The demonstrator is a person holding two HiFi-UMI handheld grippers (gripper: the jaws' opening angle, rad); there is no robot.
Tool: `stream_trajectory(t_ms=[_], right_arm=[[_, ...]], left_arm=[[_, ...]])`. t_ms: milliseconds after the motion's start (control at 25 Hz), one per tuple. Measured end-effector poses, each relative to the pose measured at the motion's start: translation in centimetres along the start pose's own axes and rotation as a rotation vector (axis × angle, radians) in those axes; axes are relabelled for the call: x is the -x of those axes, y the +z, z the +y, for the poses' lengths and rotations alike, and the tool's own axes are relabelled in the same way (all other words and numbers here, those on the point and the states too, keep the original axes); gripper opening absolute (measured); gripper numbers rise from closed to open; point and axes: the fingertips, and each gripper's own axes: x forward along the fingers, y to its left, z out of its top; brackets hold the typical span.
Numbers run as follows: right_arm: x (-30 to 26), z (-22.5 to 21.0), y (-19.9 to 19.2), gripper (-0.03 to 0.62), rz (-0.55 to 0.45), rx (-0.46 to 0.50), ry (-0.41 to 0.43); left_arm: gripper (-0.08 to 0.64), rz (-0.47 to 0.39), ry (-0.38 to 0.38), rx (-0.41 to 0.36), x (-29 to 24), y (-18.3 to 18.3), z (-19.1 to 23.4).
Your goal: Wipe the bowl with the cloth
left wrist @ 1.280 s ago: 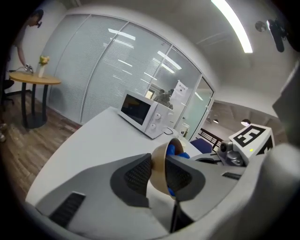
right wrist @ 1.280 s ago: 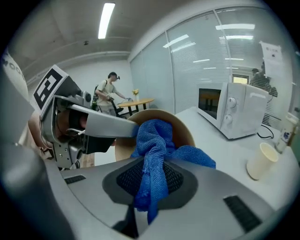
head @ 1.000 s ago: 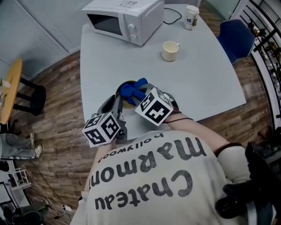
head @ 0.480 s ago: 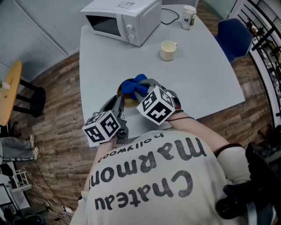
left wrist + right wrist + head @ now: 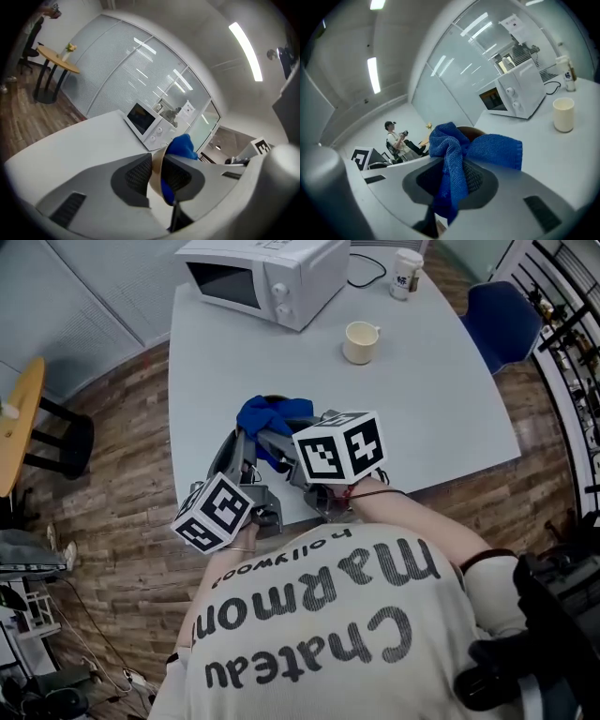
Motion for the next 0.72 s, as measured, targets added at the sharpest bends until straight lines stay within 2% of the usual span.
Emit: stream_trajectory(t_ms=[80, 160, 400, 600, 720], right_arm=[[-0.3, 0.4, -0.5, 0.064, -0.004, -0.035, 0.024], [-0.6, 0.7, -0.9, 0.064, 0.007, -0.021, 0.034], [-1.4, 1.4, -1.9, 0.064, 0.081, 0.127, 0.046], [-1.6, 2.0, -3.6, 0.064, 0.179, 0.298, 0.056], [-1.7, 2.2, -3.8, 0.064, 0.209, 0.346, 0.074]], left_arm=[[0.077, -0.019, -0.01, 0.041, 0.5, 0.2, 0.1], [0.077, -0.03, -0.01, 0.076, 0.9, 0.2, 0.5], [0.077, -0.037, -0.002, 0.125, 1.4, 0.1, 1.6], [0.075, -0.032, -0.017, 0.145, 1.5, -0.1, 1.8], [0.075, -0.029, -0.02, 0.153, 1.4, 0.1, 1.8]])
